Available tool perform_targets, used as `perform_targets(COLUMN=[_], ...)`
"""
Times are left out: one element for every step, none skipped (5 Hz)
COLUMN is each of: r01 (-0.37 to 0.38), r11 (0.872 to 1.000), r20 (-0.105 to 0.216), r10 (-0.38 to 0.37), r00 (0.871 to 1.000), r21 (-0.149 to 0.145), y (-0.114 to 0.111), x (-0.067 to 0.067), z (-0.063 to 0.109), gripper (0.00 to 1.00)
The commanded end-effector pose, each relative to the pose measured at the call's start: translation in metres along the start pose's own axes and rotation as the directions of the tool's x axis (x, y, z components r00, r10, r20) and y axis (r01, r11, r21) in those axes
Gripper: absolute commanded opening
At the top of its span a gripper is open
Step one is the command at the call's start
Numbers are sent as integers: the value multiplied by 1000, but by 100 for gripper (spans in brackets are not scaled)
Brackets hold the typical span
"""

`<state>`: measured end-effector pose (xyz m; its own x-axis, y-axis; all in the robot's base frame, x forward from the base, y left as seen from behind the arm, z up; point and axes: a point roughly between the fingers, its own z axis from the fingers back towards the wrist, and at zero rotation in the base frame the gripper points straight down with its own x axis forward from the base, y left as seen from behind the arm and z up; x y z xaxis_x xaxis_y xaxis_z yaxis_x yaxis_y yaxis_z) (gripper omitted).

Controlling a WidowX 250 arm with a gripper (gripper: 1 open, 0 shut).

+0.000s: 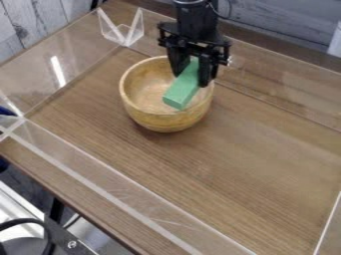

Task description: Put the green block in the brown bowl

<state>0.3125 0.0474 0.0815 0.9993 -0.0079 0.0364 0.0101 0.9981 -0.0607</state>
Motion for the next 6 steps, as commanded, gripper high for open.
perform_targets(r01=[-32, -62, -96, -121, -145, -168], r11=[999, 998, 995, 992, 989, 986], r20=[77, 84, 94, 66, 41, 44], r10=[30, 60, 94, 119, 144, 167], r00=[997, 995, 991, 991, 989, 985], r21=[18, 19, 22, 20, 13, 18], y=[11, 15, 21, 23, 23, 22], x=[12, 11, 9, 1, -8, -13], z=[10, 2, -6, -16, -26, -21], gripper=[0, 0, 0, 0, 0, 0])
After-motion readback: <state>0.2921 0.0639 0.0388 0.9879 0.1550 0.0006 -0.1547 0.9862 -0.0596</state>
